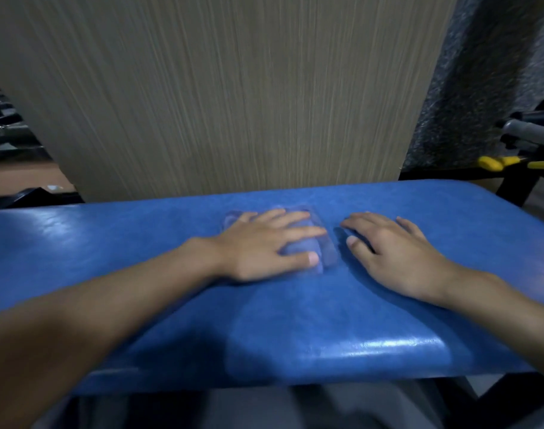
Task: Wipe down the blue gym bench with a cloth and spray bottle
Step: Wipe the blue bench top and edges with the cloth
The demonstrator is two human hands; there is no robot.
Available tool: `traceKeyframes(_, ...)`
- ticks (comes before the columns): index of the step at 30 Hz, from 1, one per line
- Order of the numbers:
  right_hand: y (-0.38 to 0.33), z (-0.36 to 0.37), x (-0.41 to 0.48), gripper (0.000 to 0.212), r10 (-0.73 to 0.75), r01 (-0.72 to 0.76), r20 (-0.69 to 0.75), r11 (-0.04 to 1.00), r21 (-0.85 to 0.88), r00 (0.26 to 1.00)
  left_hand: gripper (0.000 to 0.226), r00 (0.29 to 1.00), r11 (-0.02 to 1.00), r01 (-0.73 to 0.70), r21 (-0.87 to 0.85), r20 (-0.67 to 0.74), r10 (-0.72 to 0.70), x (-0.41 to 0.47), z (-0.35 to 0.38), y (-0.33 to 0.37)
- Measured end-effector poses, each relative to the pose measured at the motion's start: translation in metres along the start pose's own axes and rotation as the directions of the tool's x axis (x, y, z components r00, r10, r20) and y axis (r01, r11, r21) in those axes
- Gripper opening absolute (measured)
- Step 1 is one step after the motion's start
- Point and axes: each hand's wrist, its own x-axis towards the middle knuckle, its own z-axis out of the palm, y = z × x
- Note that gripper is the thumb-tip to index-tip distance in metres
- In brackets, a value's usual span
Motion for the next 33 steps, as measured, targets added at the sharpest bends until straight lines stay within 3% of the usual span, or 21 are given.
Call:
traceKeyframes(3, -0.011, 0.008, -0.001, 0.054, -0.038, 0.045, 0.131, 0.998, -0.049, 0.991, 0.077, 0.985, 0.985, 0.160, -0.060, -0.049, -0.164, 0.028, -0.006, -0.060)
traceKeyframes(6, -0.012, 0.008, -0.004, 0.061, -0.026, 0.036, 0.162, 0.997, -0.064, 0.986, 0.070, 0.949, 0.947, 0.311, -0.080, -0.026, -0.314, 0.039, -0.013, -0.102)
traceKeyframes(9, -0.013, 0.007, -0.004, 0.060, -0.016, 0.029, 0.173, 0.997, -0.074, 0.985, 0.065, 0.939, 0.938, 0.341, -0.059, -0.018, -0.343, 0.038, -0.009, -0.098)
traceKeyframes(13, -0.014, 0.009, -0.003, 0.053, -0.010, 0.019, 0.150, 0.998, -0.061, 0.989, 0.078, 0.980, 0.980, 0.198, -0.024, 0.003, -0.198, 0.000, -0.003, -0.045)
traceKeyframes(18, -0.009, 0.009, 0.002, 0.042, -0.001, -0.002, 0.033, 0.995, 0.099, 0.999, 0.071, 0.985, 0.984, -0.171, 0.059, 0.043, 0.168, -0.079, 0.006, 0.044)
traceKeyframes(22, -0.014, 0.003, 0.000, 0.039, 0.016, -0.011, -0.055, 0.996, 0.092, 0.998, 0.067, 0.967, 0.966, -0.255, 0.039, 0.007, 0.255, -0.089, 0.008, 0.046)
traceKeyframes(25, -0.020, 0.005, 0.003, 0.041, -0.010, 0.014, -0.047, 0.997, 0.075, 0.999, 0.072, 0.983, 0.983, -0.181, 0.044, -0.005, 0.181, -0.067, 0.008, 0.019)
traceKeyframes(28, -0.022, 0.013, 0.004, 0.049, 0.003, -0.002, 0.076, 1.000, -0.003, 0.997, 0.075, 0.999, 0.999, -0.038, -0.011, -0.032, 0.037, -0.033, 0.003, -0.029)
traceKeyframes(33, -0.022, 0.016, 0.001, 0.055, 0.007, -0.001, 0.129, 0.999, -0.050, 0.992, 0.075, 0.944, 0.944, 0.310, -0.111, -0.079, -0.320, 0.009, -0.008, -0.128)
